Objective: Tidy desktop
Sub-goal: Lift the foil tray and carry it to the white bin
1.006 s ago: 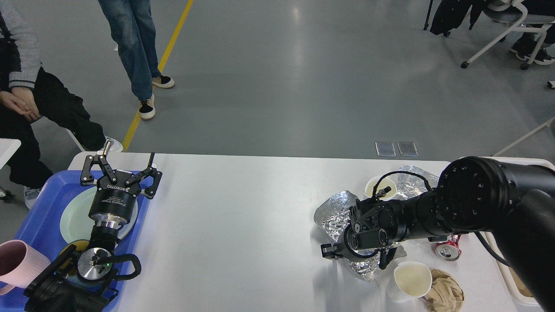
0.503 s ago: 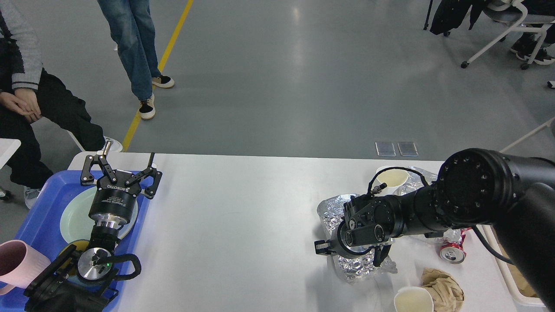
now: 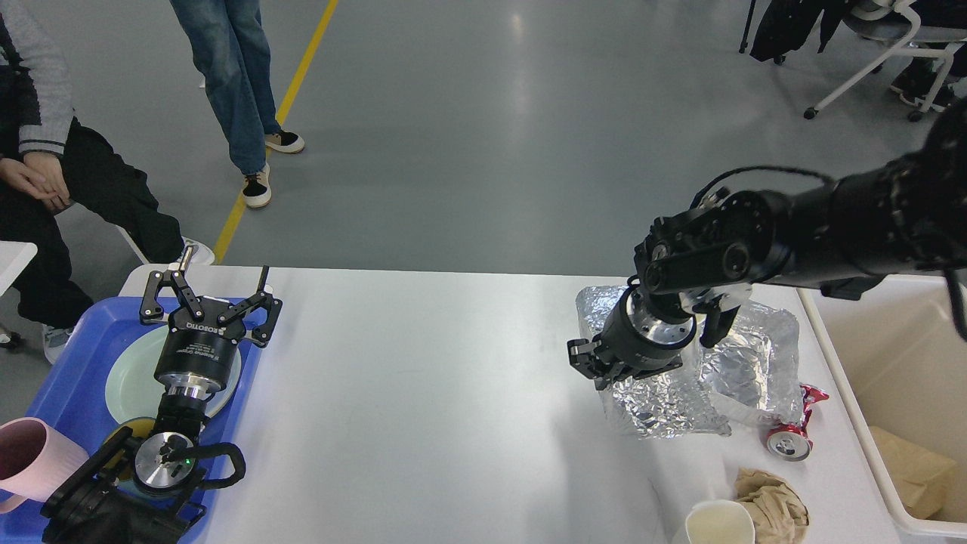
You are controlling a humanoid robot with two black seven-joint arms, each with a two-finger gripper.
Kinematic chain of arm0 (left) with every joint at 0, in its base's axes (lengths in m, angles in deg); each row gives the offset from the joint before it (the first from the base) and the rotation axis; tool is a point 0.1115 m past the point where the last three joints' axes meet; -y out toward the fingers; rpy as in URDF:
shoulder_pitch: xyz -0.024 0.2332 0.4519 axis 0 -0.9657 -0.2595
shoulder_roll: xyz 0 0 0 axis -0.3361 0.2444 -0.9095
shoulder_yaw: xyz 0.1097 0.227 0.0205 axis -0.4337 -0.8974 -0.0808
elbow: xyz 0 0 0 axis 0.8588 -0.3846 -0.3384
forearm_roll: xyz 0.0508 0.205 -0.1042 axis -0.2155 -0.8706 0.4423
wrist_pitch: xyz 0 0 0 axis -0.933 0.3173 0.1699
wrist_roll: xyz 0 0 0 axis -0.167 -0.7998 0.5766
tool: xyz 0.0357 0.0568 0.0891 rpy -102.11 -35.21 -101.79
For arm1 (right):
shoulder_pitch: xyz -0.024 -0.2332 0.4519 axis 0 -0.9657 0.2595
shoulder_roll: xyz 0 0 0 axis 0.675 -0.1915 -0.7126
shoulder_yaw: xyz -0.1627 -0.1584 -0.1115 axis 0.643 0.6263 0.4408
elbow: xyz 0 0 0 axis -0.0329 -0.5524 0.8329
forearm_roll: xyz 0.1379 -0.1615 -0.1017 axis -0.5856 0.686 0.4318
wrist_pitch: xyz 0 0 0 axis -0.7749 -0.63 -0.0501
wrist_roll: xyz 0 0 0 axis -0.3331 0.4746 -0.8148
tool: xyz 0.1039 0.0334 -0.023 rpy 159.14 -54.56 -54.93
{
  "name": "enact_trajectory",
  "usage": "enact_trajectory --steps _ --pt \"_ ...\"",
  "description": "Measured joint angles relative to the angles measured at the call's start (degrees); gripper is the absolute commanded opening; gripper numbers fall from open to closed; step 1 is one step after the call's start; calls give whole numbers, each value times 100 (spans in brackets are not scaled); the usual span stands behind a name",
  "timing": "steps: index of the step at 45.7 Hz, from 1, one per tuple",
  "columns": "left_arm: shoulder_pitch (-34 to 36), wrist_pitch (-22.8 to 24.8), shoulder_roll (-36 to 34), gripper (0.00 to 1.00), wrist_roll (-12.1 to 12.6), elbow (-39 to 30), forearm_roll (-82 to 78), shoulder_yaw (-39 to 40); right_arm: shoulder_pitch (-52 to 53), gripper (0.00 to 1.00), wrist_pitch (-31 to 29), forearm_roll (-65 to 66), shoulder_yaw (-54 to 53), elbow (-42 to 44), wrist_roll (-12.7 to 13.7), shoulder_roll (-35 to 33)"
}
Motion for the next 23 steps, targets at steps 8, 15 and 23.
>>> enact_trajectory --steps 8,15,23 --pt "-5 0 0 96 0 0 0 0 1139 0 -1383 -100 265 -160 -4 -672" --pt "-3 0 0 96 0 0 0 0 2376 0 -2050 -546 1104 -368 1 -860" --pt "2 0 -1 96 0 0 1 0 3622 0 -2172 -725 1863 -1055 -56 -952"
